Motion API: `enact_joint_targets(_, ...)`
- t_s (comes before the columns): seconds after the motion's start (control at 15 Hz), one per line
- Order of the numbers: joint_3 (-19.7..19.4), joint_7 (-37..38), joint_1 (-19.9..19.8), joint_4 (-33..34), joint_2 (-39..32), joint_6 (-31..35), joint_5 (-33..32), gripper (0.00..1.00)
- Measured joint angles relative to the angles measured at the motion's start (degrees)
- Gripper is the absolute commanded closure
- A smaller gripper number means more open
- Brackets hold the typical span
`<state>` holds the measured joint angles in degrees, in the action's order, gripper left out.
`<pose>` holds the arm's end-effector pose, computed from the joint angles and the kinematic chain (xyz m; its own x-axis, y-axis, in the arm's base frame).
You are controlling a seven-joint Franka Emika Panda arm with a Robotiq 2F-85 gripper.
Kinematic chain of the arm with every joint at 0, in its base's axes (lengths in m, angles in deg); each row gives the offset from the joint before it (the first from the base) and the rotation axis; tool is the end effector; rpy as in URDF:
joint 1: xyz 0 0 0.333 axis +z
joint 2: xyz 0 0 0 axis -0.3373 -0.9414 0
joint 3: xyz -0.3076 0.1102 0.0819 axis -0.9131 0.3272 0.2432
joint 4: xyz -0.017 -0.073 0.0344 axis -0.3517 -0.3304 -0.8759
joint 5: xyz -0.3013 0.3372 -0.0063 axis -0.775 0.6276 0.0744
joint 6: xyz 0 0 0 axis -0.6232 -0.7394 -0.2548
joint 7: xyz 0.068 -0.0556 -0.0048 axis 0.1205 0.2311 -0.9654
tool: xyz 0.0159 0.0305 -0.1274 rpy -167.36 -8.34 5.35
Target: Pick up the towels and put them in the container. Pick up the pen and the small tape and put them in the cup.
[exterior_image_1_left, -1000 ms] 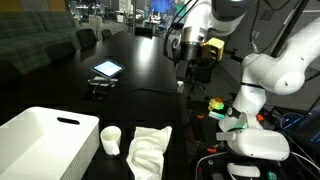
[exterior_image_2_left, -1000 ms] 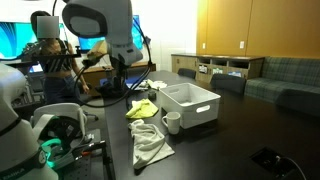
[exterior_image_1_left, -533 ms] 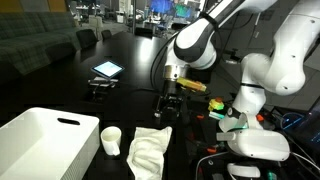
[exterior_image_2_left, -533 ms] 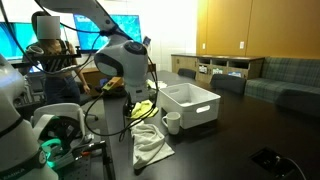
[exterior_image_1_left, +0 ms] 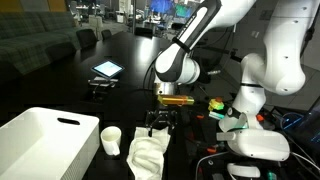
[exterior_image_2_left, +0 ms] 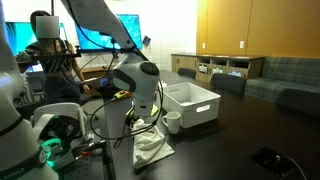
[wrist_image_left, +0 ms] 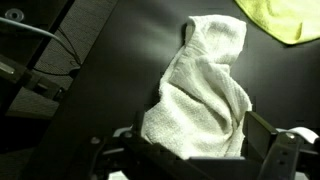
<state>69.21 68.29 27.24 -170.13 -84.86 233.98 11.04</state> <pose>0.4269 0.0971 0.1260 0.4498 -0.7612 -0.4672 -0.8900 -0.4259 -0.1628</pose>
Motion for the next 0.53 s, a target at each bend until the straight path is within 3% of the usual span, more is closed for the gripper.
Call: enact_joint_targets(0.53,-0.02,12.96,0.01,0.38,-7.83,4.95,4.33,0.0)
